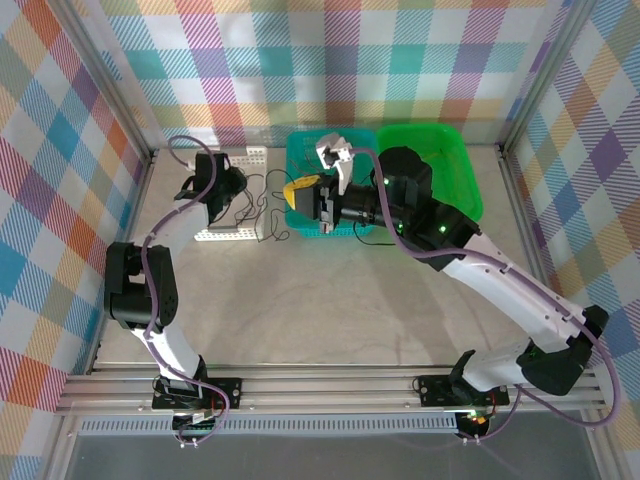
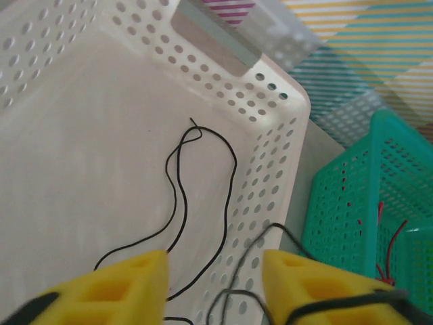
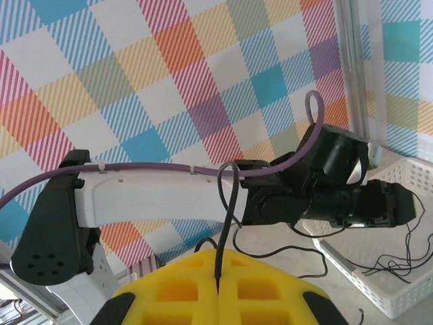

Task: Untangle the cables

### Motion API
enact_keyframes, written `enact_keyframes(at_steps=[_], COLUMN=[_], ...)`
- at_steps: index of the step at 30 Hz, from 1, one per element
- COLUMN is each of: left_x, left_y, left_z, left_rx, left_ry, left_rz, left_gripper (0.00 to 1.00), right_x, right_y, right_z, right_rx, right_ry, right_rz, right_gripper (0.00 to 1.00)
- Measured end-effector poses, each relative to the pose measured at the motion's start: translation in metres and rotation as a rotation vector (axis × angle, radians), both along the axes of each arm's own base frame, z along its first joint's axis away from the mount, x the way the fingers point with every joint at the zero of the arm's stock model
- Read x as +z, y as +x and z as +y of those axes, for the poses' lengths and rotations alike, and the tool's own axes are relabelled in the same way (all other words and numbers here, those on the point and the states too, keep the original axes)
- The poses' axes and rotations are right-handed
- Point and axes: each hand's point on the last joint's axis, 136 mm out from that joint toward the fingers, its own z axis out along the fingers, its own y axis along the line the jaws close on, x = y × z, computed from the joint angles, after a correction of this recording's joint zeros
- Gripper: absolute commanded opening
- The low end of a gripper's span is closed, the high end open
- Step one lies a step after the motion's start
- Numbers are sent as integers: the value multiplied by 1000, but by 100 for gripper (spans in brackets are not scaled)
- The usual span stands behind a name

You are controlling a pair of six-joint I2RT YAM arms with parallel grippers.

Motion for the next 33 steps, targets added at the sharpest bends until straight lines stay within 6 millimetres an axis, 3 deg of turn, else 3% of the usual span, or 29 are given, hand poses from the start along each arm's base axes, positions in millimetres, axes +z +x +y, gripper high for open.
enact_keyframes(at_steps=[5,11,16,20,26,33], left_x=[9,35,46,24,-17,-28], left_y=[0,-3,-9,-23,-61,-96], left_z=[6,13,12,9,2,-7], left_rx=[10,18,8,-24,-46,-17], left_ry=[-5,-13,-7,-2,-35,-117], left_rz=[18,65,159,305,578,787], left_gripper=[79,85,79,80,87,87], right_x=[3,12,16,17,13,-9], right_y=[-1,-4,-7,-8,-7,-1], right_z=[2,0,-2,-4,-5,3], right_rx=[13,22,25,19,11,7], right_ry=[-5,5,4,-6,-29,-83], right_rz=[2,-5,1,24,69,133], right_gripper=[0,0,0,0,0,0])
